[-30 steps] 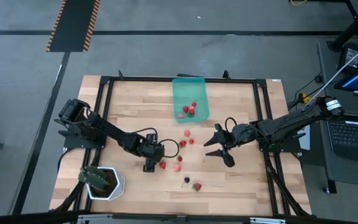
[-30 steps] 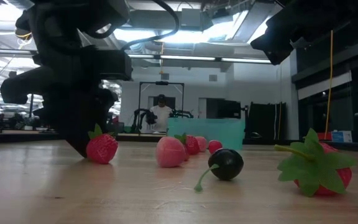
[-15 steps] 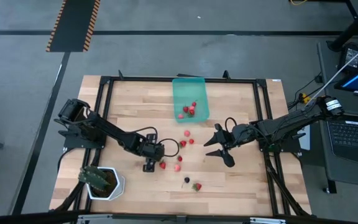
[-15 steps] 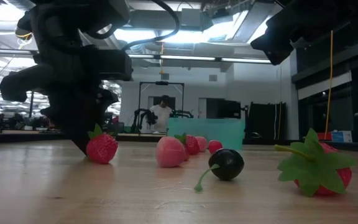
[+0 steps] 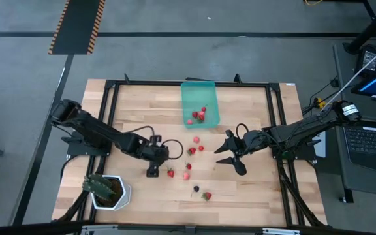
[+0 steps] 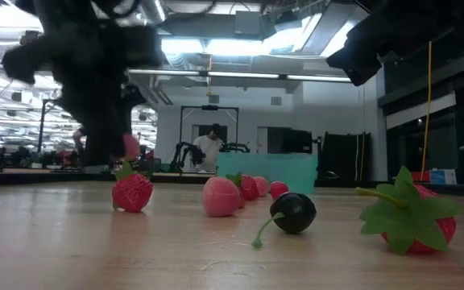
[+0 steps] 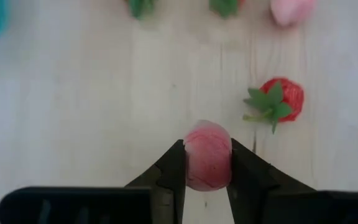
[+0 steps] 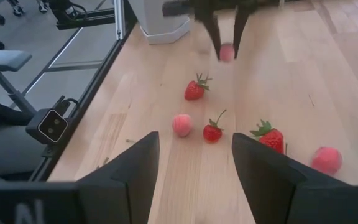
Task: Pick and placing Produce into tupperware
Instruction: Put the pink peach into the blue bin
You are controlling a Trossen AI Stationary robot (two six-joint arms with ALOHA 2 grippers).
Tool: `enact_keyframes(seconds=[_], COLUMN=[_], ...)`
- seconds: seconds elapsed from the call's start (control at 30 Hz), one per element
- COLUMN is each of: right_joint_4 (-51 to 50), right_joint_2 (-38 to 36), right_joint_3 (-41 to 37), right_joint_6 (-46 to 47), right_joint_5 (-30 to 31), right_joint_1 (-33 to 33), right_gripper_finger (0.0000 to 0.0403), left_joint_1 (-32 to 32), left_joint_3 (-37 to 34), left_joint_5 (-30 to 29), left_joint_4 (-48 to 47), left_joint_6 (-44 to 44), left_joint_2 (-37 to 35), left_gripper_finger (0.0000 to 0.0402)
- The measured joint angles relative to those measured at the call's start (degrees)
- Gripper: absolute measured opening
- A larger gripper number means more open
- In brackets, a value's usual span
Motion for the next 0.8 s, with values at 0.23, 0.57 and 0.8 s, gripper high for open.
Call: enact_keyframes(seconds=[0.23, 0.57, 0.8], right_joint_4=[-0.28, -1.44, -2.65], right_joint_2=[0.0, 0.04, 0.04], right_joint_3=[0.0, 0.0, 0.0], right_joint_6=[-0.29, -1.46, -1.38], right_joint_5=[0.02, 0.02, 0.02], right_joint_1=[0.0, 0.0, 0.0], right_gripper_finger=[0.0204, 0.0204, 0.0204], left_joint_1=[-0.05, -0.22, -0.22], left_joint_3=[0.05, -7.05, -17.4], left_joint_5=[-6.35, -11.65, -12.62], left_joint_4=[-0.66, 11.43, 30.63], left_joint_6=[1.34, 2.97, 6.86], left_joint_2=[-8.16, -17.0, -22.0], left_gripper_finger=[0.0078, 0.0078, 0.0078])
